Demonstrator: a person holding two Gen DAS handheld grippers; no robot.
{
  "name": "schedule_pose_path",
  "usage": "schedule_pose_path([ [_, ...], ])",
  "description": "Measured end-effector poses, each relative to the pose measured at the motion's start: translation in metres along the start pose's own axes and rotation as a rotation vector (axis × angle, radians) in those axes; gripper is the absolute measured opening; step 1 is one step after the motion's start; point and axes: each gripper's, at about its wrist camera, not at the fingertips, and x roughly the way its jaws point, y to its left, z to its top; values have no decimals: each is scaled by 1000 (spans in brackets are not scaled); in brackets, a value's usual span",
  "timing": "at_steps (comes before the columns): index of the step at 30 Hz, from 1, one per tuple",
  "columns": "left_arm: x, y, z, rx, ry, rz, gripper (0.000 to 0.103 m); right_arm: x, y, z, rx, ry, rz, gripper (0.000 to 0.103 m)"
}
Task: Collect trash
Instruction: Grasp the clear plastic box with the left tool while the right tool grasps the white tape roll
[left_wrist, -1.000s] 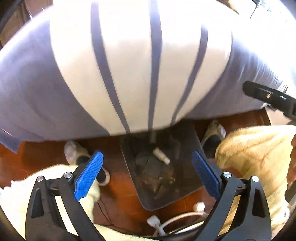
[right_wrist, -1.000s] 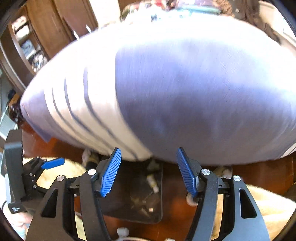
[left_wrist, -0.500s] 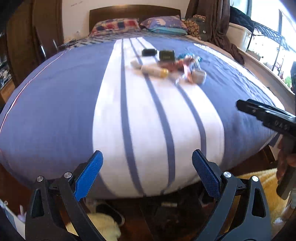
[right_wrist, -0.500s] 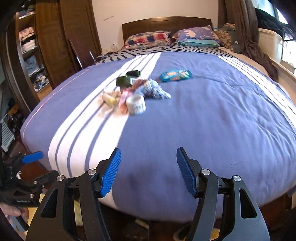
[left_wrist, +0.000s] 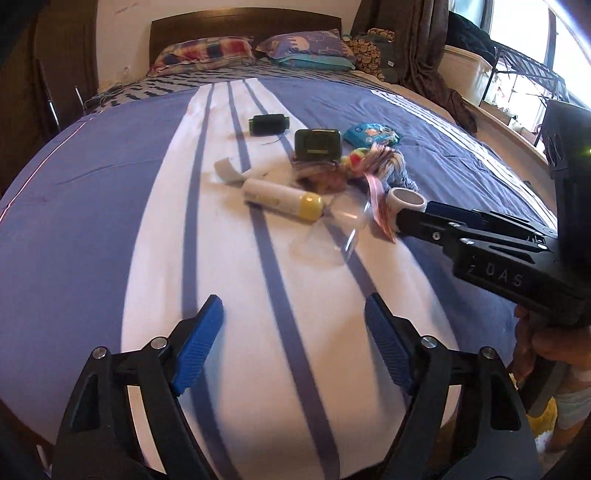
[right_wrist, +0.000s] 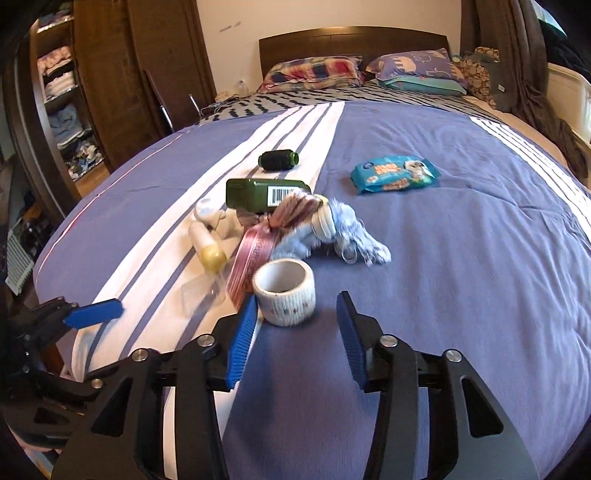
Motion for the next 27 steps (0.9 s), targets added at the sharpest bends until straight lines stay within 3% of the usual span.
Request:
schedule_pose_path([
  [8, 24, -10, 20, 36, 1, -42, 71, 11, -2, 14, -14, -2, -3, 43],
  [9, 26, -10, 22, 37, -1, -48, 66, 12, -3, 16, -13, -3, -2, 43],
  [10, 28, -9, 25, 38, -3, -55, 61, 12, -4, 16, -15, -6, -1, 34],
  [14, 30, -9, 30, 48, -2, -76, 36, 8, -9, 17, -22, -9, -25, 34],
  [21, 17, -14, 20, 62, -3, -76, 35, -18, -16, 6, -7, -22, -54, 34],
  [27, -22, -18, -12, 45, -7, -50, 35, -50, -9, -19, -3, -25, -55, 34],
])
